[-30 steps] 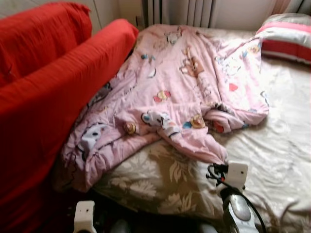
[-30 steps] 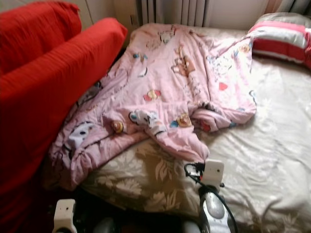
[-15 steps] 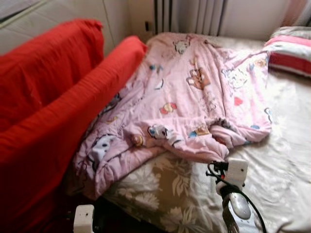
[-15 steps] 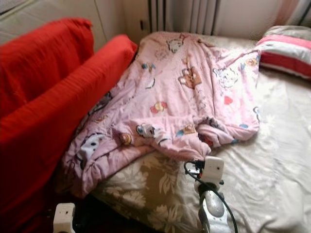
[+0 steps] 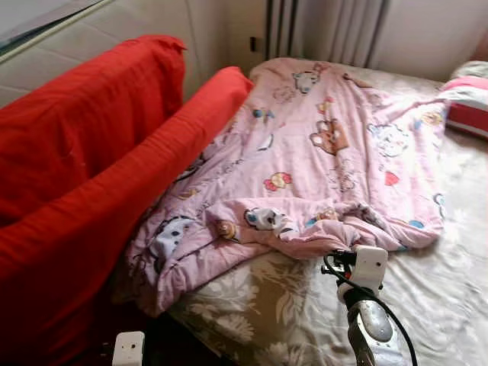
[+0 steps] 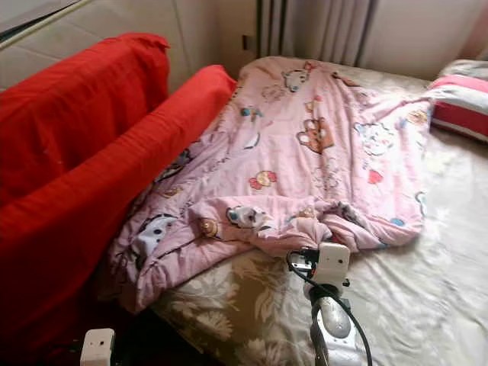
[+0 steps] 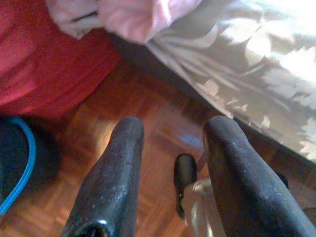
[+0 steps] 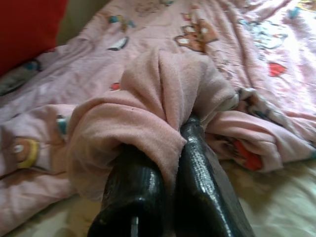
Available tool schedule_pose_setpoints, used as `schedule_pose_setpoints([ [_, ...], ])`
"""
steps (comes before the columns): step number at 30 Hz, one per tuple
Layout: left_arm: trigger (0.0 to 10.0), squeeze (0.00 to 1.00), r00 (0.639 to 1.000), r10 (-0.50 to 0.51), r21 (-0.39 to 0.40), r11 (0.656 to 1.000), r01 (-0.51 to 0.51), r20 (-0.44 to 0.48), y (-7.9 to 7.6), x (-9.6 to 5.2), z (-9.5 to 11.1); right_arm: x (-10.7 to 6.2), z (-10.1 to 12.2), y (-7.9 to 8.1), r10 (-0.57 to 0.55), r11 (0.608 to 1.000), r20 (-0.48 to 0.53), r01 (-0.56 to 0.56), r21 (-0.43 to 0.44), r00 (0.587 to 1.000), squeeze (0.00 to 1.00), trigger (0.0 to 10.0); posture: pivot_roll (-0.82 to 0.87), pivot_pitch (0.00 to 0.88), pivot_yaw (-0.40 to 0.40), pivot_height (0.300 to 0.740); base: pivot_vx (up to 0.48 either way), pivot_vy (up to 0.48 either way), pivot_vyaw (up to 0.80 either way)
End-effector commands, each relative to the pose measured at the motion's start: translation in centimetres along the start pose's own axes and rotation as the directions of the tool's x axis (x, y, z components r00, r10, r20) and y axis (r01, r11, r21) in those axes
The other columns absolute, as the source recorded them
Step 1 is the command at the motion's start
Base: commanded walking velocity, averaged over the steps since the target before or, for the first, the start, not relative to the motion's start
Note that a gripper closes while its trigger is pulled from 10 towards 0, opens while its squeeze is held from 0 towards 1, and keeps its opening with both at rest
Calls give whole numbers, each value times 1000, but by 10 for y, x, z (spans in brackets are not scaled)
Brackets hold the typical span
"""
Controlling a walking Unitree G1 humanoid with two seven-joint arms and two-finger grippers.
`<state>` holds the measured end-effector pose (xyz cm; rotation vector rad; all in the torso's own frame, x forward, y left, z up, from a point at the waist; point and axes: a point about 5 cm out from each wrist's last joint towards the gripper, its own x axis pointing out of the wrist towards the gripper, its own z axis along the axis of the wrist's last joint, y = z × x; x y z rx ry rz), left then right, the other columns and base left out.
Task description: Clean up the room
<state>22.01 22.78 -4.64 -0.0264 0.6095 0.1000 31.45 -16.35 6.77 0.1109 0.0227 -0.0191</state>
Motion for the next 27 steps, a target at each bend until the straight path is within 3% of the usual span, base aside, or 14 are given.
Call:
schedule_pose_setpoints([
  [1,10000,0,998,8,19,1000,-7,-65,5,-7,-16,-3,-4,1,4,1000,-16,-4,6,1000,0,10000,8,201,23,740,0,0,0],
  [27,10000,0,996,1,8,1000,0,-89,7,-9,-23,0,6,-4,-46,999,45,46,3,998,0,10000,14,196,26,740,0,0,0],
])
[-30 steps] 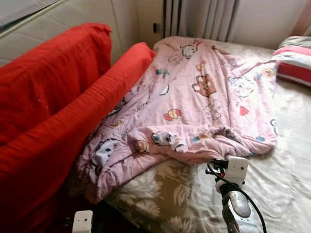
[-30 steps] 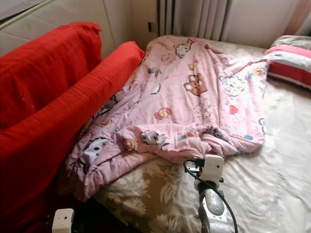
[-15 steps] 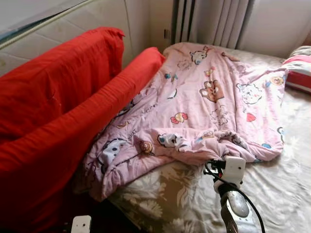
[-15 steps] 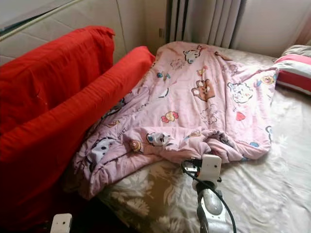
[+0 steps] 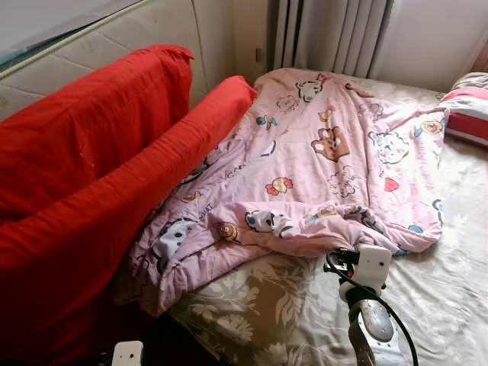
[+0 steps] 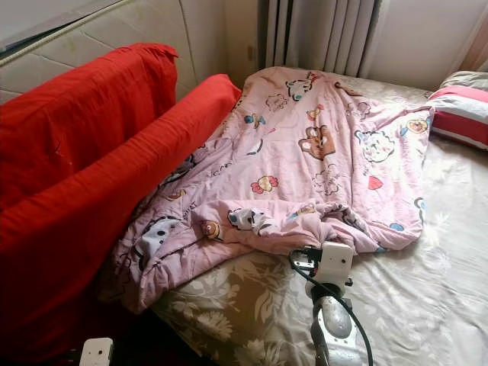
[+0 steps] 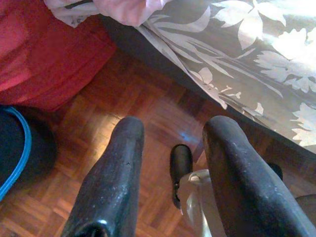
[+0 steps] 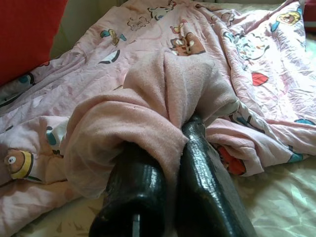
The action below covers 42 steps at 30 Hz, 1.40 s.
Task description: Clean up the room
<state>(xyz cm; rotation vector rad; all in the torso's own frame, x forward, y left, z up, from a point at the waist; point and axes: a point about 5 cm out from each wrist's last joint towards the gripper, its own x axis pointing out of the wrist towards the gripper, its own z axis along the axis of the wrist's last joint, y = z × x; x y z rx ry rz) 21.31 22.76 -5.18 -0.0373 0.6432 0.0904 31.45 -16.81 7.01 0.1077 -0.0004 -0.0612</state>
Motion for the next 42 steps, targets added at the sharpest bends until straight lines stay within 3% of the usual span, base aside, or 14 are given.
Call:
schedule_pose_setpoints([
  [1,10000,0,998,13,14,1000,-12,-55,6,-6,-14,0,3,0,-6,1000,20,6,5,1000,0,10000,14,196,26,740,0,0,0],
  [21,10000,0,999,5,10,1000,-5,-33,4,-4,-10,0,3,0,-15,1000,26,15,5,1000,0,10000,15,195,27,740,0,0,0],
  [42,10000,0,1000,-3,13,1000,3,-15,3,-4,-8,1,9,-6,-63,998,61,63,-1,996,0,10000,16,199,28,740,-271,0,0],
])
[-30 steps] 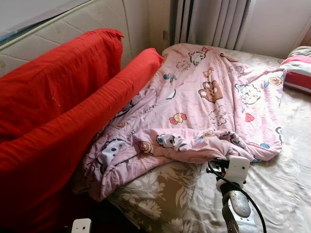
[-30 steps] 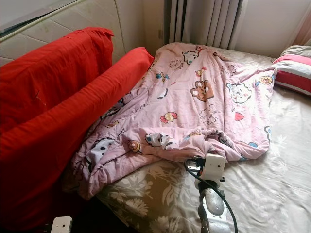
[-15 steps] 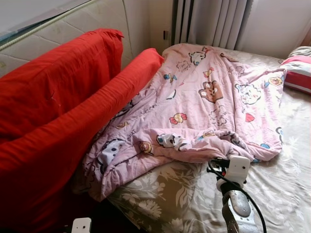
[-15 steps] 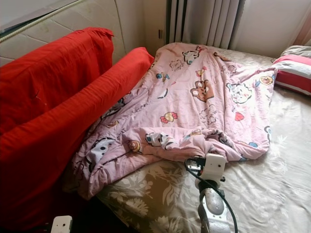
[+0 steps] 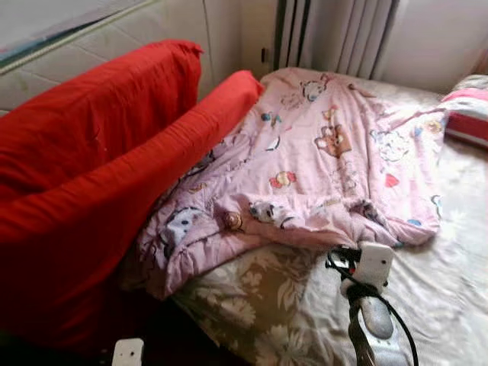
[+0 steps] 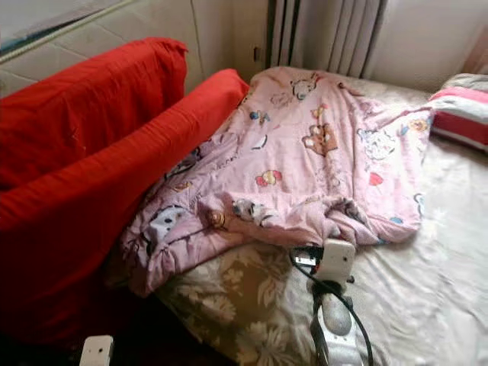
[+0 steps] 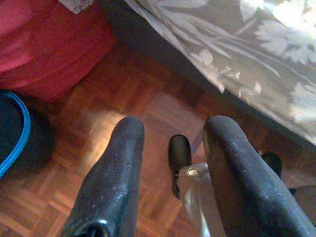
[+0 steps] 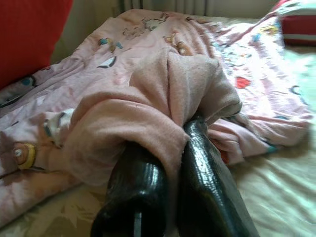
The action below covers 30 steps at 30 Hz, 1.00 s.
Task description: Clean up the room
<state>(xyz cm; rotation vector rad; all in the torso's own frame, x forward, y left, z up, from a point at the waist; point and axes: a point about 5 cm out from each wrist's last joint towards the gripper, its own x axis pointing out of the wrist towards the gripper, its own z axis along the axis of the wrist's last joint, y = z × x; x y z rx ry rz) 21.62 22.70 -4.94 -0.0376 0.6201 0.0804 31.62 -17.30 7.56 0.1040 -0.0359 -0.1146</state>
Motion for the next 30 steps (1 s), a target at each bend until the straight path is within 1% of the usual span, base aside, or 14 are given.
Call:
schedule_pose_setpoints([
  [1,10000,0,999,7,12,1000,-6,-38,4,-5,-11,0,4,-3,-24,1000,32,24,-2,999,0,10000,16,199,28,740,-277,0,0],
  [6,10000,0,999,6,13,1000,-6,-36,4,-5,-11,2,14,-13,-98,994,88,101,-31,991,0,10000,16,199,28,740,-277,0,0],
  [8,10000,0,999,6,13,1000,-5,-35,4,-5,-11,2,16,-15,-110,992,103,115,-46,989,0,10000,15,199,29,740,-276,0,0],
  [11,10000,0,999,5,13,1000,-4,-34,4,-5,-10,2,19,-17,-124,990,121,131,-48,985,0,10000,15,198,29,740,-274,0,0],
  [15,10000,0,999,3,13,1000,-3,-31,4,-5,-10,4,28,-21,-164,982,171,177,-62,972,0,10000,14,199,29,740,-275,0,0],
  [30,10000,0,999,0,12,1000,0,-35,2,-4,-10,6,36,-26,-199,972,207,220,-83,958,0,10000,13,196,28,740,-275,0,0],
])
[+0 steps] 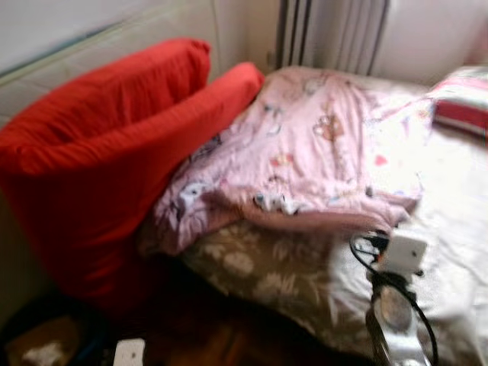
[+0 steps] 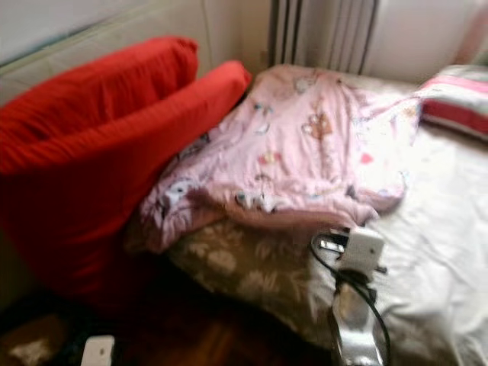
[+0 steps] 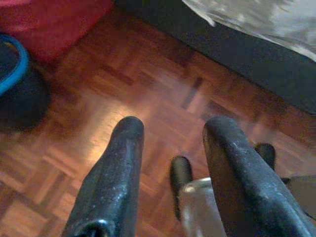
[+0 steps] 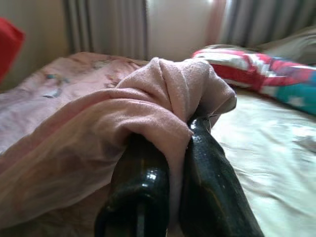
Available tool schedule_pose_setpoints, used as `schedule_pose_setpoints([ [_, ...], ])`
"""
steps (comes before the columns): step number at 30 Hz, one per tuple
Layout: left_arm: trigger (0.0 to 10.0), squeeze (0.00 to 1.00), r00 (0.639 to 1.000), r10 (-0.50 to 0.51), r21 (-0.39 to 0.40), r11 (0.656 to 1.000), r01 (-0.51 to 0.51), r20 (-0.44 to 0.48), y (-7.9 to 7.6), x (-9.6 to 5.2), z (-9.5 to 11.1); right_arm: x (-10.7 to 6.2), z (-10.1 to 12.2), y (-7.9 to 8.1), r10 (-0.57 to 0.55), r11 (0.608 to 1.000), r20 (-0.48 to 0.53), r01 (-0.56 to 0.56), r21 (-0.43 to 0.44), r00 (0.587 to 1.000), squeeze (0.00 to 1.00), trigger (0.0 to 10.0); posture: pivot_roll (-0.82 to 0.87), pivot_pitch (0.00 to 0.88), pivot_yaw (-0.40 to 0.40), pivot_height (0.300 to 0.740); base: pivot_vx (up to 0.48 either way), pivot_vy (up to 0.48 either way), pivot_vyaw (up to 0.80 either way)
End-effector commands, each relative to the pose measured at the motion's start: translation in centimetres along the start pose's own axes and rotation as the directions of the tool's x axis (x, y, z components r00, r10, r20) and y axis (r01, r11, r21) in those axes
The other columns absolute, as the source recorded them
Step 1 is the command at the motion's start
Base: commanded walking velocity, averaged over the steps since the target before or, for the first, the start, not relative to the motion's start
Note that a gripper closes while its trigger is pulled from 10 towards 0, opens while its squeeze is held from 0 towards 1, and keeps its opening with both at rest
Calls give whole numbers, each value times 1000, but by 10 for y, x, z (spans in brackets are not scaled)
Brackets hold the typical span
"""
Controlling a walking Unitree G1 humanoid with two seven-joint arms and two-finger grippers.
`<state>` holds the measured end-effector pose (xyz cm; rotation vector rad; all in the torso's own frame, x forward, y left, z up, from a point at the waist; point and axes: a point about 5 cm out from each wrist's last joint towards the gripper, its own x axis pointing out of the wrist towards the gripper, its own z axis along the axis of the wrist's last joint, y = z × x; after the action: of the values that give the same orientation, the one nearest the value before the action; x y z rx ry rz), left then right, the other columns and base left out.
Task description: Clean up the room
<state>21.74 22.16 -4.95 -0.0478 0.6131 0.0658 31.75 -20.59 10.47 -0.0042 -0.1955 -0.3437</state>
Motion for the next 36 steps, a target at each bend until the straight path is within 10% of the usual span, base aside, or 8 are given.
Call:
schedule_pose_setpoints([
  [1,10000,0,999,17,18,1000,-16,-41,8,-5,-10,1,5,2,-3,1000,25,3,-4,1000,0,10000,13,196,28,740,-277,0,0],
  [18,10000,0,999,8,25,1000,-7,-52,6,-5,-11,-2,73,-25,-153,932,400,266,-245,904,0,10000,5,193,30,740,-162,0,0],
  [24,10000,0,998,-12,53,998,15,-57,4,-4,-11,-23,29,-36,-226,951,147,251,-180,963,0,10000,6,191,29,740,0,0,0],
  [36,10000,0,997,-15,51,999,19,-73,4,-6,-14,-53,-52,-68,-366,929,-358,310,-203,859,0,10000,-1,194,28,740,0,0,0],
])
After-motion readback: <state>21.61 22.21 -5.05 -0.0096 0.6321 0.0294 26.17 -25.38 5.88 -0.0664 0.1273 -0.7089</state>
